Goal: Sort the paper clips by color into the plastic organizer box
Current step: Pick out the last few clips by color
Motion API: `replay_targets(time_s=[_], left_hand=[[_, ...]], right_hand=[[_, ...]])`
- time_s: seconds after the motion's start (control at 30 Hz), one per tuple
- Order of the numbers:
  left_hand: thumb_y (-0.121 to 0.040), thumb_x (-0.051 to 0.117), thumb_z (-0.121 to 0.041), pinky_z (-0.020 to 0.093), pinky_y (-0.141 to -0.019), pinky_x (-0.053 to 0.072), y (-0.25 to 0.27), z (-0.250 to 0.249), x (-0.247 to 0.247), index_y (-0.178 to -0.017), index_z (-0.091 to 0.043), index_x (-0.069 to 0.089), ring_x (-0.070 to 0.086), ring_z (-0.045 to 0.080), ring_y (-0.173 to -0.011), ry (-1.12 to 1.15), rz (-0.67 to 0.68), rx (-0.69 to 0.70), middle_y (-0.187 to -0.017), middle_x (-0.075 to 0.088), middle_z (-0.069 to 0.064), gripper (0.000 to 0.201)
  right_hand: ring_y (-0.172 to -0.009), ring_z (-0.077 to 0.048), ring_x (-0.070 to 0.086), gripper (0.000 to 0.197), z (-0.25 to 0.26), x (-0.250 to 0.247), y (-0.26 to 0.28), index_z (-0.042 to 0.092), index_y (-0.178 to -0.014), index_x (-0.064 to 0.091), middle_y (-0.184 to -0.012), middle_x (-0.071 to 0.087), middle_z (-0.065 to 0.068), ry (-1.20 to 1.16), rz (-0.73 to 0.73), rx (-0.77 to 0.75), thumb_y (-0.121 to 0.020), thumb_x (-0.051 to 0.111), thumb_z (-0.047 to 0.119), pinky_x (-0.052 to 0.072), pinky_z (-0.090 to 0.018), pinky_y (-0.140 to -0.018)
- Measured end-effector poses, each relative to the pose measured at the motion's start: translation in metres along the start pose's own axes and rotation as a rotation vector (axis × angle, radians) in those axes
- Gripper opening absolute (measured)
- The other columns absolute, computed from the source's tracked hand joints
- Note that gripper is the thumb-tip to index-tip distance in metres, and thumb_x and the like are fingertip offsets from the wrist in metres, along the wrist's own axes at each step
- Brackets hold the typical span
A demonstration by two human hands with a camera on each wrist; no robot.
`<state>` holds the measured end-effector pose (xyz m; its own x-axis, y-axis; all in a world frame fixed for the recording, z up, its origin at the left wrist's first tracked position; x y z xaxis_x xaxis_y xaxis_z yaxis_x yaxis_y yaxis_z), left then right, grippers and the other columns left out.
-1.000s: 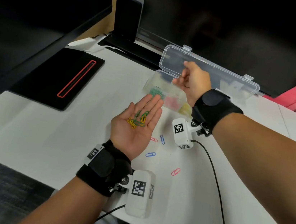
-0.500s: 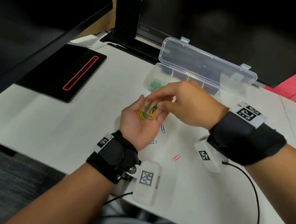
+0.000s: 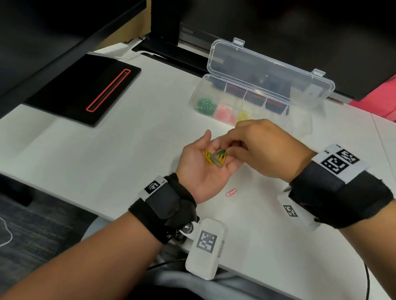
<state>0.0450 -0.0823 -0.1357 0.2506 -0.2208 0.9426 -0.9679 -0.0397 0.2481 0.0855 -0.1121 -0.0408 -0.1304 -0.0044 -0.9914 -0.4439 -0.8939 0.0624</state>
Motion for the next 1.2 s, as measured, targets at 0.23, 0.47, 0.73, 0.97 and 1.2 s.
replay_targets(time_s=[0.23,0.47,0.73,0.97,1.2], left_hand=[[-0.103,0.032,-0.036,0.039,-0.089,0.056,0.001,0.006,-0.005,-0.1,0.006,0.066,0.07,0.029,-0.09,0.006,0.025,-0.028,-0.096,0.069,0.019,0.054],[-0.103,0.032,-0.038,0.042,-0.103,0.045,-0.003,0.0,-0.015,-0.129,0.009,0.051,0.053,0.037,-0.126,-0.016,-0.005,-0.01,-0.136,0.052,0.027,0.057],[-0.102,0.035,-0.035,0.044,-0.102,0.047,-0.005,0.0,-0.018,-0.124,0.01,0.055,0.055,0.039,-0.123,-0.022,-0.009,-0.005,-0.133,0.055,0.028,0.054],[-0.101,0.032,-0.04,0.04,-0.108,0.039,-0.006,0.001,-0.021,-0.136,0.007,0.048,0.055,0.032,-0.114,-0.05,-0.024,0.001,-0.128,0.055,0.022,0.06],[-0.102,0.032,-0.038,0.042,-0.11,0.038,-0.005,-0.001,-0.019,-0.136,0.008,0.046,0.056,0.034,-0.119,-0.043,-0.021,0.017,-0.134,0.054,0.025,0.059]], right_hand=[[-0.076,-0.014,0.053,0.012,-0.005,-0.001,0.012,0.014,-0.094,0.064,-0.084,0.063,0.002,-0.13,-0.103,0.074,-0.092,0.054,0.018,0.047,-0.031,-0.074],[-0.052,-0.017,0.013,0.015,-0.039,0.015,0.025,0.015,-0.059,0.032,-0.055,0.022,-0.002,-1.569,-0.094,0.545,-0.074,0.03,0.017,0.016,-0.023,-0.043],[-0.05,-0.014,0.023,0.019,-0.042,0.013,0.016,0.009,-0.061,0.052,-0.056,0.038,-0.002,-1.865,-0.143,0.448,-0.066,0.033,0.01,0.024,-0.019,-0.042],[-0.066,0.001,0.057,0.016,-0.011,0.011,0.008,0.034,-0.091,0.074,-0.073,0.068,0.015,-0.252,0.056,0.169,-0.082,0.069,0.022,0.048,-0.022,-0.068],[-0.064,0.001,0.053,0.007,-0.019,0.006,0.012,0.022,-0.079,0.071,-0.069,0.06,0.009,-0.318,-0.104,0.242,-0.081,0.068,0.017,0.045,-0.014,-0.064]])
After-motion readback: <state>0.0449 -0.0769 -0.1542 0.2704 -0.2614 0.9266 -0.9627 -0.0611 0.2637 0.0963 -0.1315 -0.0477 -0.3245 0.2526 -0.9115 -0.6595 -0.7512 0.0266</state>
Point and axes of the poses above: each hand's wrist, its own y-axis away from the middle knuckle, its own x-axis out of the palm, z = x × y, the point moved 8 cm from there along -y, towards the middle knuckle
